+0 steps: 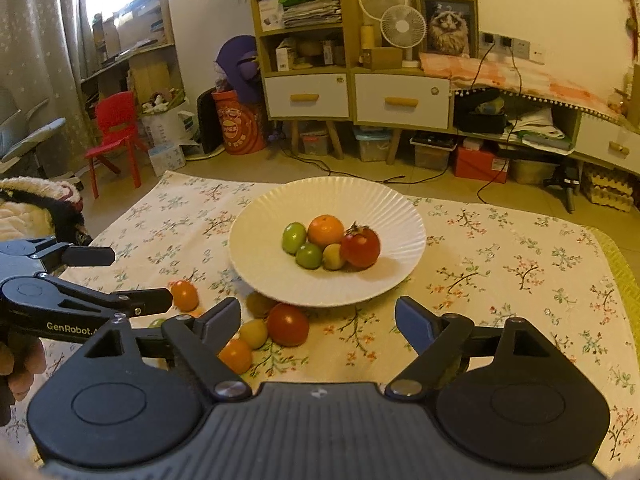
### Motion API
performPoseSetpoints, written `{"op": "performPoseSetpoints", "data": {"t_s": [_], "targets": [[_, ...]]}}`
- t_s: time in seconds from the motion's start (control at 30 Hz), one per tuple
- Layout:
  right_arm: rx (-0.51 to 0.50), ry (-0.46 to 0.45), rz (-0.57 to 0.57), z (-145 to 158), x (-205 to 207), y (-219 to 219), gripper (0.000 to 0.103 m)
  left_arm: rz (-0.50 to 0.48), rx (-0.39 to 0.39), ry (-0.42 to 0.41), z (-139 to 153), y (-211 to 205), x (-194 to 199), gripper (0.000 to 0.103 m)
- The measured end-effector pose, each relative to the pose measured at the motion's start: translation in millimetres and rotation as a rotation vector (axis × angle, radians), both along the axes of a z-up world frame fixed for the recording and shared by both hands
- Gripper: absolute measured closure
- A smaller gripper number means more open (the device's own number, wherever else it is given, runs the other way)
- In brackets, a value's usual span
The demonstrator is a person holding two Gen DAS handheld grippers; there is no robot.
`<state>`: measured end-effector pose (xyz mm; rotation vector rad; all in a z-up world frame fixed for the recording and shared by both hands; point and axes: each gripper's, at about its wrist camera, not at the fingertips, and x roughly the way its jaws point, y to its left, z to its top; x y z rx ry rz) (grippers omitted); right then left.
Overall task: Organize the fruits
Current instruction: 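Withdraw both open tools from the plate toward the remaining fruits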
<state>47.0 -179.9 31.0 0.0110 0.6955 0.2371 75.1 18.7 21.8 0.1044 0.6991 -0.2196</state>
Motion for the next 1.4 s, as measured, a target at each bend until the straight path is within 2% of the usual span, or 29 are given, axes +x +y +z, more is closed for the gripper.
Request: {"op": "performPoseSetpoints", "data": {"t_s": [0.27,0.5,0.9,1.07,1.23,1.4], "targets": [[-0.009,0.007,0.051,-12.0,-16.8,14.0,0.010,0.025,-0.004,0.028,-12.3,13.7,-18.8,0.003],[-0.007,0.040,0.084,-21.3,-30.1,23.3,0.006,0.020,-0.022,0.064,-22.0,22.0,-30.9,0.003],[-0.038,0.069,0.096,-38.5,-43.3,34.8,0.006,0.017,-0.006,0.103,-35.6,39.5,-48.7,0.003],[-0.040,0.084,0.092,-45.9,-43.8,36.5,0.006,0.034,0.005,0.100,-40.5,49.1,-56.7,0.003],[-0.101,0.066,0.104,-55.9,-47.9,43.3,0.006,0.042,0.016,0.082,-46.2,59.0,-64.0,0.003],[-0.095,0.083,0.111,-63.4,-49.0,45.9,0.006,0.047,0.018,0.092,-55.4,65.0,-64.5,0.003]]}}
